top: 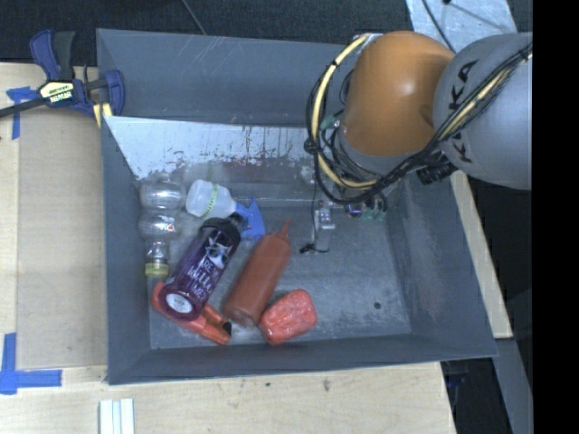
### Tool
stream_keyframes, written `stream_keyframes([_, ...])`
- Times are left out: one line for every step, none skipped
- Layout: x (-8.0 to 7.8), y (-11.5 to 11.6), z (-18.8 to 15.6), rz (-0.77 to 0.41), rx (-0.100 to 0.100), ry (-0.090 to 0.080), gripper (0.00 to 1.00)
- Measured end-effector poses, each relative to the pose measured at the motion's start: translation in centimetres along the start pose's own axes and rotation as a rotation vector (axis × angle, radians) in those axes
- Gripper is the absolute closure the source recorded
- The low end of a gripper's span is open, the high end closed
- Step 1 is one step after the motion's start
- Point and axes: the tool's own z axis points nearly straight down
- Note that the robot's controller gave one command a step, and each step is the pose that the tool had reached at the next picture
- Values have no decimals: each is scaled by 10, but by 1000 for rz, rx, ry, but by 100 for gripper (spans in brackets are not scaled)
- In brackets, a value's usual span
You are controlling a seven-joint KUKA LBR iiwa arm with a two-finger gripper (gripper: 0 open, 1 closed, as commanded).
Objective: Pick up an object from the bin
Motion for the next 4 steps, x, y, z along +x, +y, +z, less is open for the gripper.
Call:
stream_keyframes([-1, 0, -5, 1, 0, -8, 0])
stream_keyframes([-9, 8, 36, -75, 1, -13, 0])
stream_keyframes([-1, 13, 79, -97, 0, -8, 0])
stream_keyframes([3, 17, 122, -37, 1, -5, 100])
